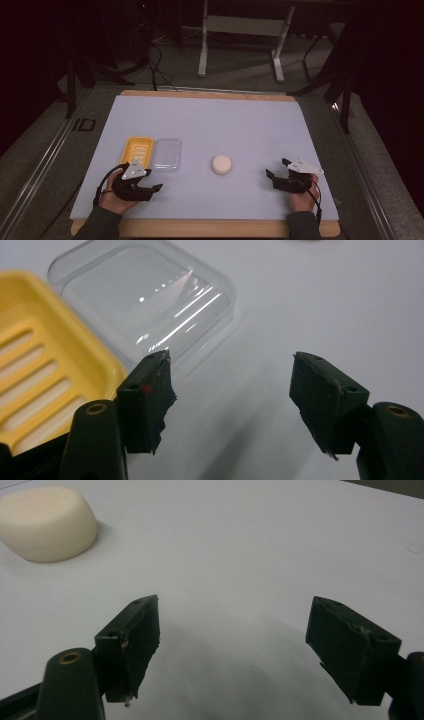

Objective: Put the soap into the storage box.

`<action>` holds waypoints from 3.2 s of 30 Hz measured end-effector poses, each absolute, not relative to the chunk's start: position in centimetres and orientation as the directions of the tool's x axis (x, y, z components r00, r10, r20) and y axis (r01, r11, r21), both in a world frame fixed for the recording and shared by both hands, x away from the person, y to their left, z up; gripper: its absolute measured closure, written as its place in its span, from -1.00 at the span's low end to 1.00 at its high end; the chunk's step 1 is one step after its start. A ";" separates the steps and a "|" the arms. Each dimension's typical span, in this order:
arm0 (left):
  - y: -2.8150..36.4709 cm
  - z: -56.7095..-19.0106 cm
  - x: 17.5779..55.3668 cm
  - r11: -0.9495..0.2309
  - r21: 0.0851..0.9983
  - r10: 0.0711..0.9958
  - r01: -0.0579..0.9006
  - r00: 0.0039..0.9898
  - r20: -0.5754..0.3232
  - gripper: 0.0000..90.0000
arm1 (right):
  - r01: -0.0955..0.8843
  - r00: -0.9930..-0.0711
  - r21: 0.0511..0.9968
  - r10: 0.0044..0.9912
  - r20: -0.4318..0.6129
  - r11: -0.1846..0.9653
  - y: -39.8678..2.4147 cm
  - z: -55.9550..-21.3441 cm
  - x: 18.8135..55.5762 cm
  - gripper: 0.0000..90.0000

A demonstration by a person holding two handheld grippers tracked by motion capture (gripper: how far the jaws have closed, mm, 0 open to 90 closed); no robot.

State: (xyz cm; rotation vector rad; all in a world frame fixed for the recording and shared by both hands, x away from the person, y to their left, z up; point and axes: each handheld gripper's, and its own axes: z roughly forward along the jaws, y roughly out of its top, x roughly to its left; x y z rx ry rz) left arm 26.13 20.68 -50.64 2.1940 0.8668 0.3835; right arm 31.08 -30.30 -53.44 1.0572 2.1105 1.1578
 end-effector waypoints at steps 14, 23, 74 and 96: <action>18.9 -48.5 27.9 -0.583 0.709 0.611 0.397 0.789 0.060 -0.30 | 0.387 -0.564 0.864 0.824 -0.056 0.323 -30.4 -53.4 31.0 -0.54; 18.1 -47.9 28.5 -0.603 0.703 0.583 0.377 0.810 0.066 -0.31 | 0.384 -0.562 0.867 0.826 -0.055 0.318 -30.5 -53.4 31.0 -0.54; 13.5 -47.5 32.7 -0.674 0.665 0.469 0.320 0.882 0.050 -0.35 | 0.384 -0.567 0.868 0.823 -0.048 0.315 -30.5 -53.4 31.0 -0.53; 11.6 -47.4 33.7 -0.679 0.669 0.444 0.301 0.895 0.047 -0.37 | 0.383 -0.568 0.868 0.821 -0.048 0.316 -30.5 -53.4 30.9 -0.53</action>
